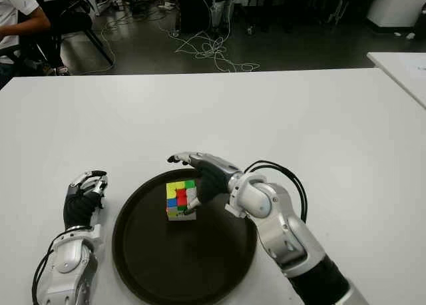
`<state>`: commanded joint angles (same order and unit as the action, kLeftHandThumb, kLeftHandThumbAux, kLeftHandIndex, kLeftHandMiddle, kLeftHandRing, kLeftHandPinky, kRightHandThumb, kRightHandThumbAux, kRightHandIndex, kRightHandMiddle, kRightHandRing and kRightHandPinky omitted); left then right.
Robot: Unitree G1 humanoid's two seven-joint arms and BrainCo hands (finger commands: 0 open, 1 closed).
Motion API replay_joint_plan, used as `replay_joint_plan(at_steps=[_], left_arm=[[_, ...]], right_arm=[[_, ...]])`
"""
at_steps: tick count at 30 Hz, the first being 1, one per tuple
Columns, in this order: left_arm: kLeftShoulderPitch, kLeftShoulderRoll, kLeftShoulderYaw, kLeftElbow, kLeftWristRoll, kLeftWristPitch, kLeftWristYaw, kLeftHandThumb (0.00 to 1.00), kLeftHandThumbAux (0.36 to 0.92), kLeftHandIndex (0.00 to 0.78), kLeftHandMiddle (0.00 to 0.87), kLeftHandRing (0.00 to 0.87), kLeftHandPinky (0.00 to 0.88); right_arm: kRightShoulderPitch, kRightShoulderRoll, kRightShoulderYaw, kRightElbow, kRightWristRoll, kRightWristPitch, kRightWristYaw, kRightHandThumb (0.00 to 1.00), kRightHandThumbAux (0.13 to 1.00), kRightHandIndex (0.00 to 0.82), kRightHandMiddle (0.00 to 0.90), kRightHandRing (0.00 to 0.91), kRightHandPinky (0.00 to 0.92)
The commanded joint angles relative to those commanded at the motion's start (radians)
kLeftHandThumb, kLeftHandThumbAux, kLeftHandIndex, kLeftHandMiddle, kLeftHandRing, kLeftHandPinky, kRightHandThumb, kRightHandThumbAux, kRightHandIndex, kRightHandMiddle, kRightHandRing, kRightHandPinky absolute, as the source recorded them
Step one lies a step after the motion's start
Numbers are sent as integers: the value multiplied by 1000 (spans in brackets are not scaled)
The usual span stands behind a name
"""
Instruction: Pick up the Rubik's Cube and put it in the plate
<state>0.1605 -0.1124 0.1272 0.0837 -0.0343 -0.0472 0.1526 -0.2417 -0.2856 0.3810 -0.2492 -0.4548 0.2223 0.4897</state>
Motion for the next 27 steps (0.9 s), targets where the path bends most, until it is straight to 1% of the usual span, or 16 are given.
replay_joint_plan(at_steps=[1, 4, 7, 9, 11, 12, 14, 17, 19, 22, 25, 27], left_arm=[[-1, 2, -1, 2, 4, -2, 0, 713, 703, 445, 813, 834, 828], [-3, 6, -4, 5, 10, -4, 1, 714, 703, 445, 816, 836, 831], [-2, 7, -5, 4, 14, -4, 1, 714, 703, 445, 815, 836, 831], [-2, 8, -5, 3, 15, -3, 1, 714, 702, 445, 814, 836, 831], [-4, 13, -7, 3, 17, 2, -3, 714, 703, 445, 812, 834, 828], [-5, 14, -7, 3, 18, 3, -4, 714, 703, 445, 810, 833, 826], [-6, 18, -8, 1, 19, 7, -8, 714, 703, 445, 809, 831, 824], [-4, 22, -12, -5, 20, 14, -14, 713, 704, 445, 808, 830, 822], [-4, 24, -12, -7, 20, 17, -16, 712, 704, 444, 809, 829, 819], [-4, 27, -14, -13, 20, 28, -18, 712, 704, 444, 808, 827, 816], [-5, 32, -16, -17, 19, 41, -20, 712, 704, 444, 807, 825, 816], [-6, 34, -17, -18, 16, 46, -23, 712, 704, 444, 807, 825, 816]], right_arm=[[-5, -11, -38, 8, 22, -14, -8, 0, 926, 141, 169, 155, 150], [-18, -42, -115, -7, 49, -26, -19, 0, 917, 147, 174, 160, 157], [-13, -58, -155, -34, 45, -28, -38, 0, 903, 154, 177, 165, 166], [-11, -62, -165, -43, 43, -28, -46, 0, 895, 157, 178, 168, 172], [13, -28, -190, -50, 2, -41, -160, 0, 877, 156, 179, 176, 183], [20, -19, -196, -52, -10, -45, -194, 0, 867, 155, 179, 181, 189], [40, -16, -224, -55, -17, -68, -255, 0, 861, 153, 179, 186, 202], [76, -15, -273, -34, -4, -133, -341, 0, 860, 151, 179, 192, 228], [86, -12, -286, -17, -2, -162, -375, 0, 856, 149, 175, 190, 233], [92, 5, -302, 2, 3, -193, -428, 0, 853, 145, 170, 187, 238], [127, 22, -342, 7, 24, -226, -485, 0, 864, 140, 170, 181, 227], [145, 30, -358, 4, 36, -238, -503, 0, 869, 138, 176, 182, 233]])
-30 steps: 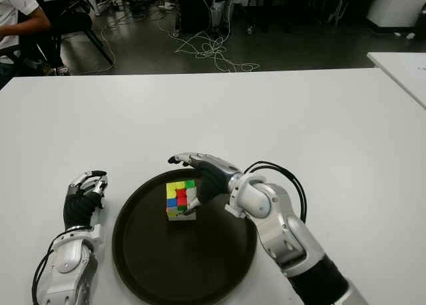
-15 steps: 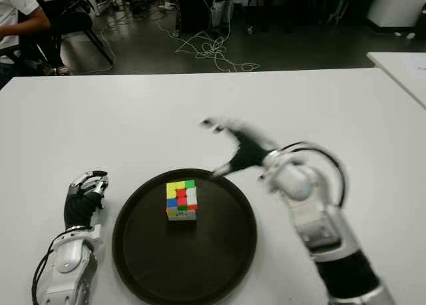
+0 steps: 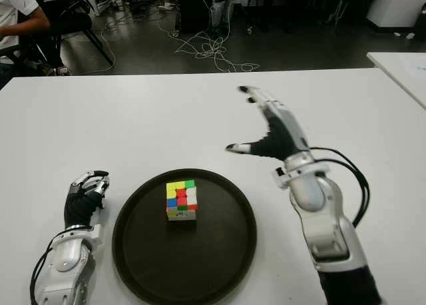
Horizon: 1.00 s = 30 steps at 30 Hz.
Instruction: Pick up the Rubik's Cube and put it in the plate
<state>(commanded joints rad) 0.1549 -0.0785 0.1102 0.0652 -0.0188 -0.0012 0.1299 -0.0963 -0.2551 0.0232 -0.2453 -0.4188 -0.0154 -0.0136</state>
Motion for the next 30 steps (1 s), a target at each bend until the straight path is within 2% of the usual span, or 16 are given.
replay_joint_plan(at_steps=[7, 10, 17, 19, 21, 24, 30], left_arm=[[1, 5, -2, -8, -10, 12, -11, 712, 704, 444, 807, 825, 817], [1, 6, -2, -10, -13, 14, -14, 711, 704, 444, 811, 827, 819], [-1, 4, -2, -18, -13, 23, -12, 712, 704, 444, 814, 827, 822], [0, 7, -3, -19, -13, 24, -16, 712, 704, 444, 813, 826, 817], [0, 10, -6, -20, -11, 26, -18, 712, 704, 444, 813, 824, 814], [1, 10, -7, -26, -10, 34, -18, 711, 705, 444, 812, 822, 812], [5, 12, -5, -46, -9, 58, -14, 712, 704, 444, 816, 828, 824]], right_arm=[[20, 23, -31, 10, 19, -9, -50, 16, 894, 146, 181, 184, 250], [28, 37, -53, 22, 27, -27, -87, 84, 914, 161, 178, 179, 256], [37, 74, -76, 38, 74, -50, -127, 116, 923, 171, 183, 183, 259], [46, 82, -79, 34, 81, -47, -129, 119, 927, 172, 184, 185, 261], [84, 93, -73, 27, 76, -54, -140, 120, 928, 175, 188, 188, 254], [115, 108, -70, 38, 81, -69, -155, 122, 927, 179, 193, 191, 246], [151, 162, -70, 127, 111, -122, -207, 296, 900, 288, 318, 318, 327]])
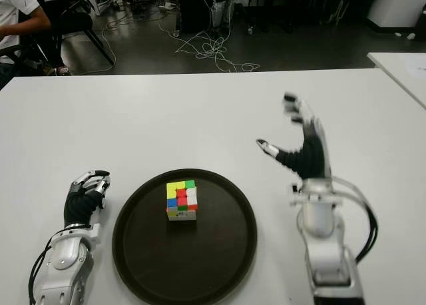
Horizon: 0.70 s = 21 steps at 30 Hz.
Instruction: Pick up the Rubik's Cube and put it in the plate
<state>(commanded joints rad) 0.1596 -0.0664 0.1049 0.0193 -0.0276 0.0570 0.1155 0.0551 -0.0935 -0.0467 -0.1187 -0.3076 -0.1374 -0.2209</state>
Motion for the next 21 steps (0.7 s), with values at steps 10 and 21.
replay_joint_plan(at_steps=[10, 21], left_arm=[[0, 2, 7, -2, 27, 10, 29, 713, 703, 444, 812, 830, 830], [-15, -5, 28, 21, 16, -7, 50, 713, 703, 445, 795, 826, 823]], right_arm=[[84, 51, -12, 114, 35, -48, -63, 258, 883, 450, 494, 499, 476], [141, 76, -12, 81, 37, 50, -81, 252, 845, 626, 737, 748, 762]])
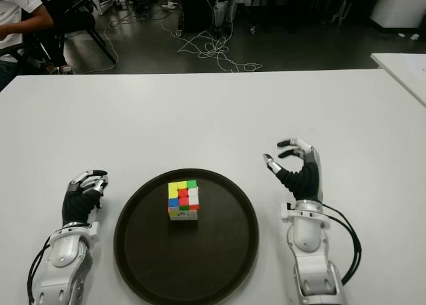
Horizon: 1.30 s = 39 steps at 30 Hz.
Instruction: Pick up the Rubik's Cube and put it in the plate
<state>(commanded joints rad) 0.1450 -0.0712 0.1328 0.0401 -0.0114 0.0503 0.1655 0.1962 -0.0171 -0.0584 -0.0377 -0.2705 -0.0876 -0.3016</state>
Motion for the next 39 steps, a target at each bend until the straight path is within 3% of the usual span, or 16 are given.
replay_joint_plan(at_steps=[9, 16, 28, 39], left_arm=[[-3, 1, 10, 21, -26, -34, -24, 712, 705, 444, 796, 826, 826], [-2, 0, 11, 20, -32, -31, -29, 712, 705, 444, 797, 826, 825], [-14, 3, 16, 40, -32, -24, -25, 712, 704, 444, 801, 830, 829], [-16, 15, 22, 52, -40, -36, -47, 714, 704, 444, 795, 825, 824]], right_arm=[[28, 26, 6, -74, -25, 151, -28, 183, 842, 744, 825, 832, 829], [26, 36, 4, -121, -3, 244, -19, 156, 852, 776, 839, 845, 838], [10, 40, -6, -169, 34, 357, 0, 190, 859, 783, 839, 842, 834], [5, 60, -2, -175, 52, 446, 1, 284, 849, 793, 852, 851, 847]])
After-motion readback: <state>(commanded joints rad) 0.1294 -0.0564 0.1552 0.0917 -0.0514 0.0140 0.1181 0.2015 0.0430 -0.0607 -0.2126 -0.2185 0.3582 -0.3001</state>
